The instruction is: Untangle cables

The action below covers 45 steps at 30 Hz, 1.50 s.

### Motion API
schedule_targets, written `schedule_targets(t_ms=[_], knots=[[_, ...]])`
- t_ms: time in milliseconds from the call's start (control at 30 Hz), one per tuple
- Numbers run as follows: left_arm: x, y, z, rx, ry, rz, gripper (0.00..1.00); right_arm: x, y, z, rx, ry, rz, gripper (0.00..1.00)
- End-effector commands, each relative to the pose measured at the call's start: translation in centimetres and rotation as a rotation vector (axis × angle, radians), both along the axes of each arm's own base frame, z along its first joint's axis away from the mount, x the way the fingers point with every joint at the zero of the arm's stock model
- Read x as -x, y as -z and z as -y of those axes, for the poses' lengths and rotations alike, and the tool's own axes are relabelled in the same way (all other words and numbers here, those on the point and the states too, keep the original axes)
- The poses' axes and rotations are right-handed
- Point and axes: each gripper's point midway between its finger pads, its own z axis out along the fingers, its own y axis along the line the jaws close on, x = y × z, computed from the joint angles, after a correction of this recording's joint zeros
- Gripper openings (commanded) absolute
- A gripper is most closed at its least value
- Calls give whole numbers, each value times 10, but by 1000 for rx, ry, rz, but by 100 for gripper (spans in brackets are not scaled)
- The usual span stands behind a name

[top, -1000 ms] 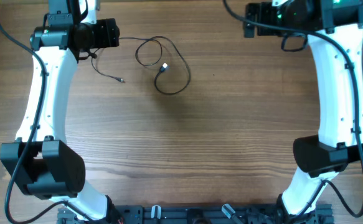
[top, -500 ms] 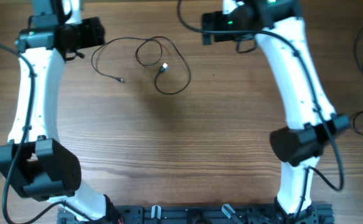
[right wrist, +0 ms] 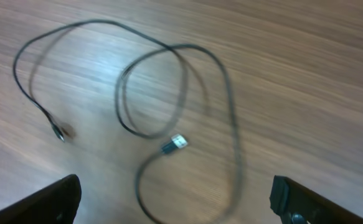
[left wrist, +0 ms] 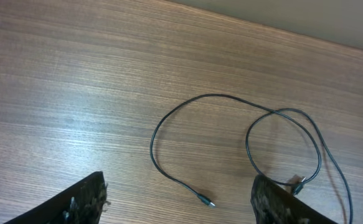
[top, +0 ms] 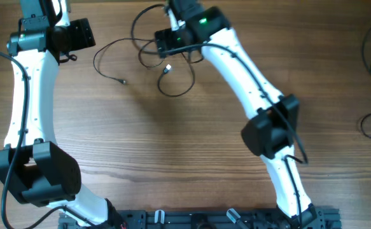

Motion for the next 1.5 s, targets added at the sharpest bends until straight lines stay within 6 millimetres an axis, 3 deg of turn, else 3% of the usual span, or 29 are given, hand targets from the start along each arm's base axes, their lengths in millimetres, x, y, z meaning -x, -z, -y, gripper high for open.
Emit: schedule_targets(t_ms=[0,233,300,1033,1300,1367,1467], knots=[[1,-8,10,-1,75,22,77,4,35,-21,7,22,-41,100],[2,-9,21,0,178,30,79,14,79,-38,36,13,-96,100],[4,-8,29,-2,247,29,79,11,90,-34,49,68,-100,100],[4,-9,33,8,269,33,78,-12,157,-43,-9,236,-98,96],[4,-9,33,8,270,33,78,-18,153,-48,-42,250,-78,66],[4,-9,33,8,270,33,78,-17,154,-47,-38,251,-81,50],[4,-9,33,8,269,33,79,-16,154,-46,-34,252,-86,6]])
